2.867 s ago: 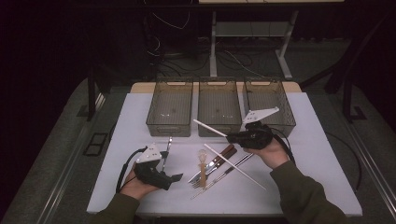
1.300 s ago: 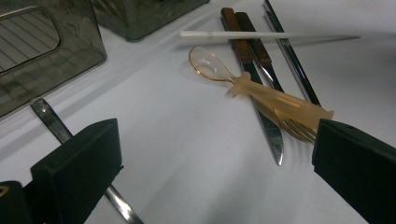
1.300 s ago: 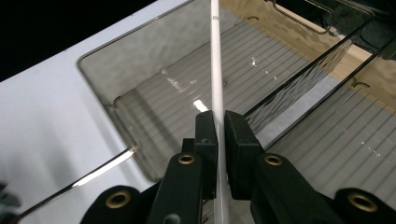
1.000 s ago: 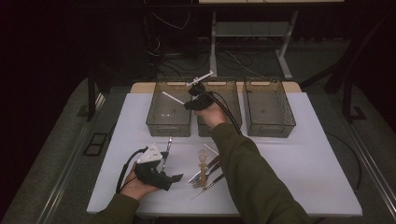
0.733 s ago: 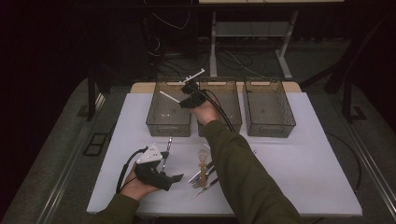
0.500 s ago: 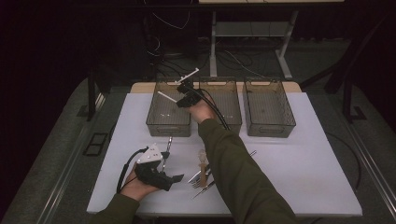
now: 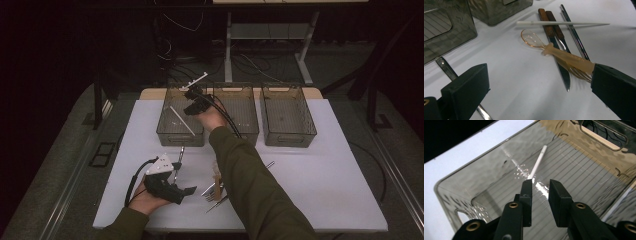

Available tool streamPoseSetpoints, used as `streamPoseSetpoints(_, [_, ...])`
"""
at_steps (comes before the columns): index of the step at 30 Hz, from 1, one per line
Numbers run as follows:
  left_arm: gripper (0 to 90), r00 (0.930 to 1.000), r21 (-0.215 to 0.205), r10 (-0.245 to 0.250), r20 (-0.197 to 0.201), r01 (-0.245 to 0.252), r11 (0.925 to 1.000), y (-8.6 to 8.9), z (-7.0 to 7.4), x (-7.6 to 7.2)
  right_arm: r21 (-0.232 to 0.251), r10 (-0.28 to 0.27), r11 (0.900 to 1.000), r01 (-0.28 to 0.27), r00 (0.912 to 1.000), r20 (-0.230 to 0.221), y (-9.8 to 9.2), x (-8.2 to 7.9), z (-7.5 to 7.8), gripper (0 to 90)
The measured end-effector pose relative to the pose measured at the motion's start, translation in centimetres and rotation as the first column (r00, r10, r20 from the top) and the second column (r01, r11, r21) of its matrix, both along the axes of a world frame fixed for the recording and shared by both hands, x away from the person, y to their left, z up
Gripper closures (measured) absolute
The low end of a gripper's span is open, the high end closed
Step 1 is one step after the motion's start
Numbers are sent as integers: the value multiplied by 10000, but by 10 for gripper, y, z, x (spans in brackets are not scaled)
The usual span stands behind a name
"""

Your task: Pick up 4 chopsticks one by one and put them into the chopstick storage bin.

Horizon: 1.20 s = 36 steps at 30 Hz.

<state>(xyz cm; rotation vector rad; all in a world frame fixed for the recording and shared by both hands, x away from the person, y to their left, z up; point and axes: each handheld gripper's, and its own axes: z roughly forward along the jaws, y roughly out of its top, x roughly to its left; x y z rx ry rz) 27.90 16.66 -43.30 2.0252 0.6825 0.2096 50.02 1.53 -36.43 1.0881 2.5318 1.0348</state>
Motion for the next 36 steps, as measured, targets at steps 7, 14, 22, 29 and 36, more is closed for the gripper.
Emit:
streamPoseSetpoints(7, [2,10000,44,5,41,-6,10000,0,0,0,355,-34,9994,35,10000,-32,-12,-6,10,680])
streamPoseSetpoints(14, [2,10000,79,8,4,-8,10000,1,-1,1,564,245,9981,-244,9997,-15,-26,-22,16,615])
streamPoseSetpoints(22, [2,10000,-19,37,-10,-37,10000,1,-1,0,983,802,9919,-801,9968,29,-52,-49,20,539])
streamPoseSetpoints(29, [2,10000,161,-27,8,27,9999,1,-1,0,1031,1006,9895,-1013,9949,118,-76,-69,18,511])
streamPoseSetpoints(36, [1,10000,76,-29,-30,30,10000,1,-1,0,979,1190,9878,-1211,9925,272,-97,-85,17,491])
